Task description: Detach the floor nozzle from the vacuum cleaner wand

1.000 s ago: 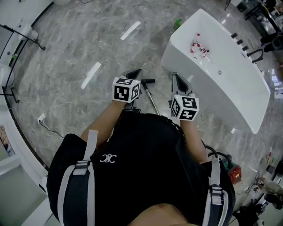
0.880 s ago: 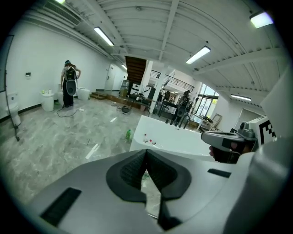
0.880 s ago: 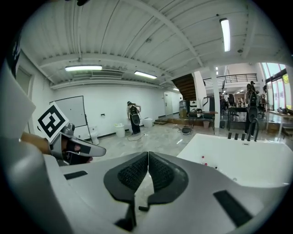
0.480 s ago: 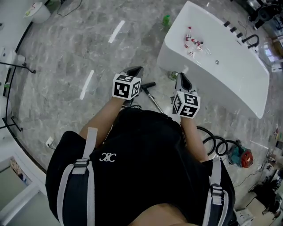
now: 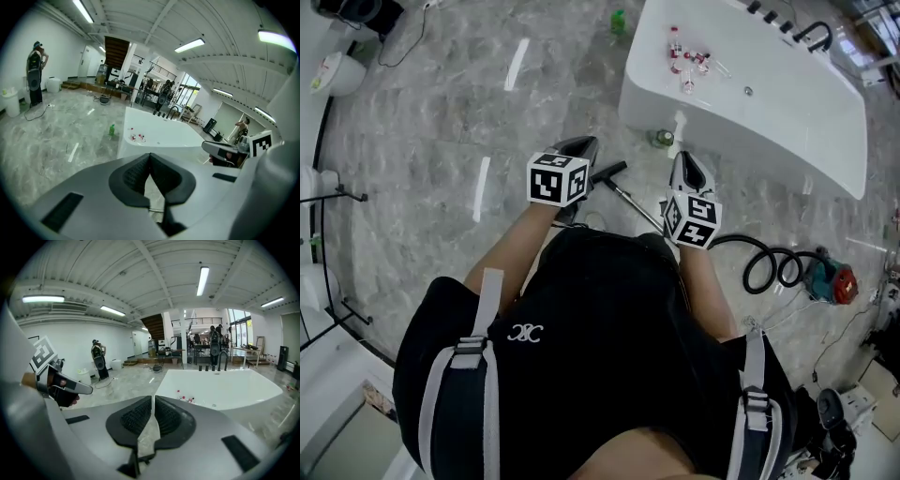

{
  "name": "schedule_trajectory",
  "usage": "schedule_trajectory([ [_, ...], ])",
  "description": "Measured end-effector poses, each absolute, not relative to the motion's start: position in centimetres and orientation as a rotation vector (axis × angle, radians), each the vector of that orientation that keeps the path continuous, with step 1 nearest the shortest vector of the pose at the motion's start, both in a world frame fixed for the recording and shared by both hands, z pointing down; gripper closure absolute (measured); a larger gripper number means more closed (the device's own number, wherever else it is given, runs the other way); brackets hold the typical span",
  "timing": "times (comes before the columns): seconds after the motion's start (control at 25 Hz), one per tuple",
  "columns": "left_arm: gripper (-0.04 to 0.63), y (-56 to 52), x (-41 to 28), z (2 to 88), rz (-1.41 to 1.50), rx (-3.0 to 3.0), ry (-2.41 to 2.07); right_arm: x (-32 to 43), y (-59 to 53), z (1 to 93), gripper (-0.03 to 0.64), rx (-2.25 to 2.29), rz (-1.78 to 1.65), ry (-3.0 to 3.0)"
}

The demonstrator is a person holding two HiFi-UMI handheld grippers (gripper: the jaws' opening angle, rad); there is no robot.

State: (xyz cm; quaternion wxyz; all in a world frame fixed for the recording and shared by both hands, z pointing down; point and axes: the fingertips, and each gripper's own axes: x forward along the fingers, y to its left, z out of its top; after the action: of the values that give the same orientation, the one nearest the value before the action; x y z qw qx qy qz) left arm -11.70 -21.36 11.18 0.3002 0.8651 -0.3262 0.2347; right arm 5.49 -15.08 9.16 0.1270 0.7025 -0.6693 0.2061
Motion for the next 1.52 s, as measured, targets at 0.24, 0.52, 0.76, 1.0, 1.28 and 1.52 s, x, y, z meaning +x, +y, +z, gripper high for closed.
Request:
schedule_trajectory([
  [0.24,0.586,-21.8,-11.4,14.4,0.741,2.251,-0.837,7.3,-14.9,12.6,0.601,1.987,0.689,-1.892],
  [0.52,0.586,-18.3,-10.3,22.0,0.845,2.104,-0.825,7.7,-13.1,23.2,0.601,1.701,0.811,-1.886],
  [0.76,0.586,-17.3,-8.6,32.7,0.802,1.991,-0.883,5.7,-12.1,36.0,0.601,1.361,0.787,-1.947],
  [1.0,0.586,-15.3,-7.1,43.9,0.75,1.904,-0.932,2.6,-7.5,52.9,0.6,0.903,0.734,-1.981],
  [1.28,0.586,-11.9,-7.5,56.6,0.665,1.835,-0.983,1.5,-4.8,69.8,0.565,0.762,0.804,-1.89],
  [1.52,0.586,-7.0,-9.6,64.1,0.692,1.801,-0.921,2.3,-4.1,82.7,0.481,0.814,0.813,-1.717],
])
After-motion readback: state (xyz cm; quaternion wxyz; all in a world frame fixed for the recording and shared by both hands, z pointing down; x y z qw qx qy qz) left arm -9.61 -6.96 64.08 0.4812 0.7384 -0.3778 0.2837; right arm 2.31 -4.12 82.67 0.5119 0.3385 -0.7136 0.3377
